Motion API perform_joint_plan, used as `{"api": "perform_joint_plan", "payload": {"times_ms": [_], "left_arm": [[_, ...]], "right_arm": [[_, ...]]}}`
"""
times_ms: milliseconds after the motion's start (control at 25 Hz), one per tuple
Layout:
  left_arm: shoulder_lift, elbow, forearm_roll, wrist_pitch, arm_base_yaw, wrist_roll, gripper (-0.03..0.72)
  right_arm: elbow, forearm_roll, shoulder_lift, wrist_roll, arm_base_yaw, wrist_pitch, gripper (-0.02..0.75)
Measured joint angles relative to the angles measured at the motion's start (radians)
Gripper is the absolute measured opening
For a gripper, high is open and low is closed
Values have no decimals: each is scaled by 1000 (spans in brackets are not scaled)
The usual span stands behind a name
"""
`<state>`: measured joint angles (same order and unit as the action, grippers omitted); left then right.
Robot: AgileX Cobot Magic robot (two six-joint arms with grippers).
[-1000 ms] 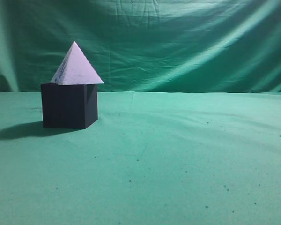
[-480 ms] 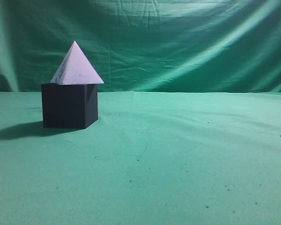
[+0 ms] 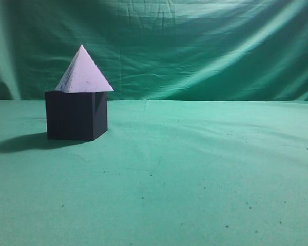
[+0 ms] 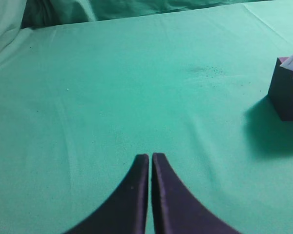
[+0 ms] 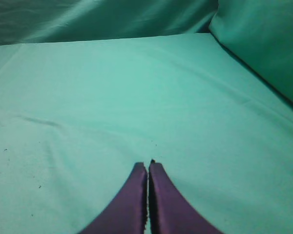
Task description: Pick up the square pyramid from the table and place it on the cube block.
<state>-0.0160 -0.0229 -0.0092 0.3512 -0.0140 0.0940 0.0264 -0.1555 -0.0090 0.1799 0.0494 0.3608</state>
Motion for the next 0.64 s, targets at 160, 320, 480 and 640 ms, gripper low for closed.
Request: {"api": "perform_joint_plan", "payload": {"times_ms": [160,320,480,640], "left_arm": [[0,0,0,0,0,0,0],[0,0,0,0,0,0,0],[0,0,0,0,0,0,0],[0,0,2,0,0,0,0]], "right_arm": [[0,-4,0,0,0,7,0],[0,-5,0,0,0,9,0],[0,-5,0,0,0,9,0],[0,-5,0,0,0,9,0]]}}
